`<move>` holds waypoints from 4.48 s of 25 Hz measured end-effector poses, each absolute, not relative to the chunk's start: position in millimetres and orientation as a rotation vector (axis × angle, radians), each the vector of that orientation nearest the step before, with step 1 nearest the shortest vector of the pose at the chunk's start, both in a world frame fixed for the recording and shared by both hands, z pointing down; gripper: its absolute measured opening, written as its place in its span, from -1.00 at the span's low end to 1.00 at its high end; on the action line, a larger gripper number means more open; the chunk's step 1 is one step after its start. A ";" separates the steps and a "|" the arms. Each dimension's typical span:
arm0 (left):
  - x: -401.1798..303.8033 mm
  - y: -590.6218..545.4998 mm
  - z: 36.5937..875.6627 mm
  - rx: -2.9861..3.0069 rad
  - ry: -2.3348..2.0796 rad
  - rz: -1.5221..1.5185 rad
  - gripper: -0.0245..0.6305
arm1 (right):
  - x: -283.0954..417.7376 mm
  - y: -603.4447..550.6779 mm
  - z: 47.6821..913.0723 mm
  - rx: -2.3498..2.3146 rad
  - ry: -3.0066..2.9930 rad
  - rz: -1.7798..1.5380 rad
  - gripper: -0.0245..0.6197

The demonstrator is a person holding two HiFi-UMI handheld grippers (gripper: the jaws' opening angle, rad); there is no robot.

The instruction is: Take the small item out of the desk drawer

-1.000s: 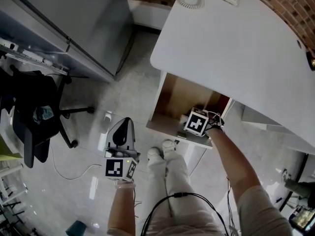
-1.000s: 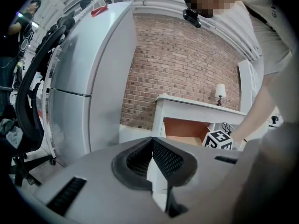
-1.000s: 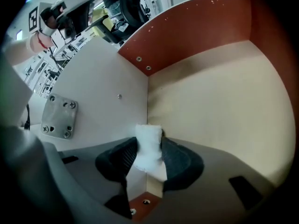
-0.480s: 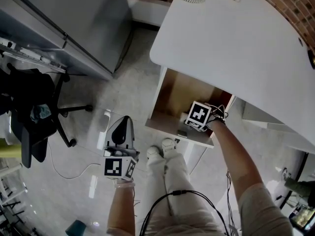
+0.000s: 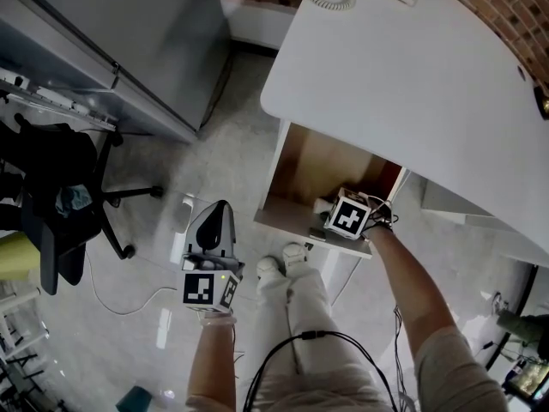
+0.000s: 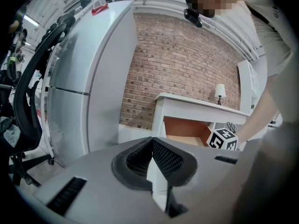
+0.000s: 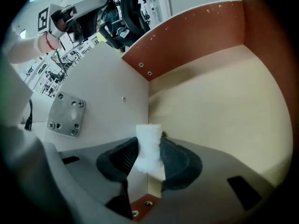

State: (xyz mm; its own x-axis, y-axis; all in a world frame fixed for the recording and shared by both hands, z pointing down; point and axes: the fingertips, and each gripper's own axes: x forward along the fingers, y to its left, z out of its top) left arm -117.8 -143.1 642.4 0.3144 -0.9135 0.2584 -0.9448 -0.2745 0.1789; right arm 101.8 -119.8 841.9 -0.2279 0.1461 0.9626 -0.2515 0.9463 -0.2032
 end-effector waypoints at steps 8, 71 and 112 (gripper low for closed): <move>-119.8 -145.4 625.4 2.293 -1.680 0.150 -0.91 | 93.9 -127.9 803.0 0.250 -1.883 0.364 -0.44; -105.1 -163.0 431.5 2.415 -1.654 0.087 -0.91 | 103.9 -156.0 469.5 0.912 -2.417 0.285 -0.44; -141.0 -146.1 348.8 2.392 -1.808 -0.002 -0.91 | 136.4 -181.3 344.9 1.253 -2.625 0.143 -0.44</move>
State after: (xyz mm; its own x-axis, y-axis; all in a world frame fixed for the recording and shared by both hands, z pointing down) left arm -141.0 -146.1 348.8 0.2764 -0.9573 0.0851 -0.9571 -0.2661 0.1150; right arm 136.4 -181.3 344.9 -0.6083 -0.7545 0.2464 -0.7768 0.6297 0.0101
